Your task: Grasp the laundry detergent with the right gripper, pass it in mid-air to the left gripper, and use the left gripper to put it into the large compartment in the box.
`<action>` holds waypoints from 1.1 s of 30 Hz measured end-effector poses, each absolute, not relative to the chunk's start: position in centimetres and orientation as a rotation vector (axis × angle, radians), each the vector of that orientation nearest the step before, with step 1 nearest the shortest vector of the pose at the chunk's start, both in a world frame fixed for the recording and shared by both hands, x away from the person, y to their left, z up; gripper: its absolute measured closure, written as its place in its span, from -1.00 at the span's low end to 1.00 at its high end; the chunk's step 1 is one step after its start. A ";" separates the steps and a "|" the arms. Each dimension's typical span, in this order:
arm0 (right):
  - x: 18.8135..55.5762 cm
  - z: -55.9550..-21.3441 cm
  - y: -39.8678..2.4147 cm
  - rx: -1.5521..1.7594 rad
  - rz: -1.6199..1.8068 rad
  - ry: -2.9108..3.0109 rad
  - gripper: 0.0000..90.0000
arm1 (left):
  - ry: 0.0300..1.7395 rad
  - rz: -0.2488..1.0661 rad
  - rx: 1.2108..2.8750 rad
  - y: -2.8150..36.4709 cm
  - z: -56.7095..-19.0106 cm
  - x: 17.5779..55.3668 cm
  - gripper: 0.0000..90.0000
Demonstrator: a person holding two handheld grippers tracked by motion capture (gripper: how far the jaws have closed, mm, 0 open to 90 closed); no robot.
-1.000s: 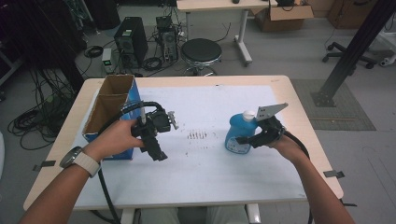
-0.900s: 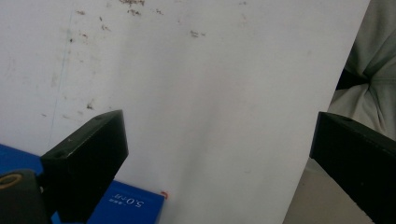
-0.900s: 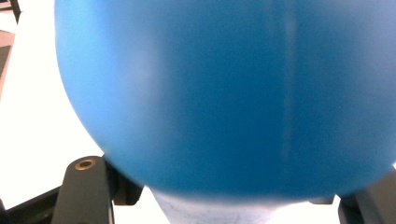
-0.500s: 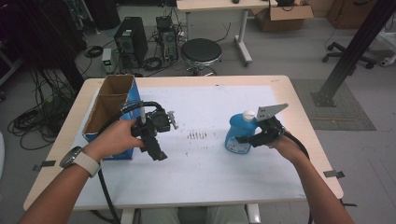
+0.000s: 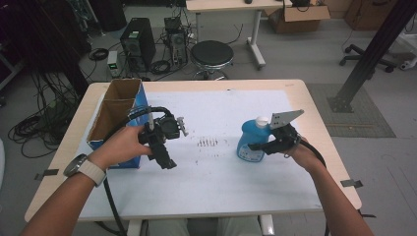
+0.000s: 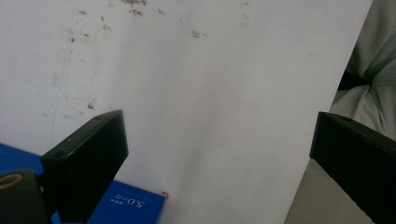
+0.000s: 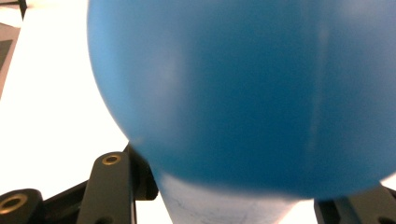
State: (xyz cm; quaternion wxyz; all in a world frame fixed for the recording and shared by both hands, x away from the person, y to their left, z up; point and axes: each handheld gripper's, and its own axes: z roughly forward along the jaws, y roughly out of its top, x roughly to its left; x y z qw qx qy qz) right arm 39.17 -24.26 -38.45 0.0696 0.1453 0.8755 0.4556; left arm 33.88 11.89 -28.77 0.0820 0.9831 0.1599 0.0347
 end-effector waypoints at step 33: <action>35.7 -32.2 -22.6 0.218 1.398 2.730 -0.01 | 0.337 0.190 2.934 8.2 -22.6 33.5 -0.89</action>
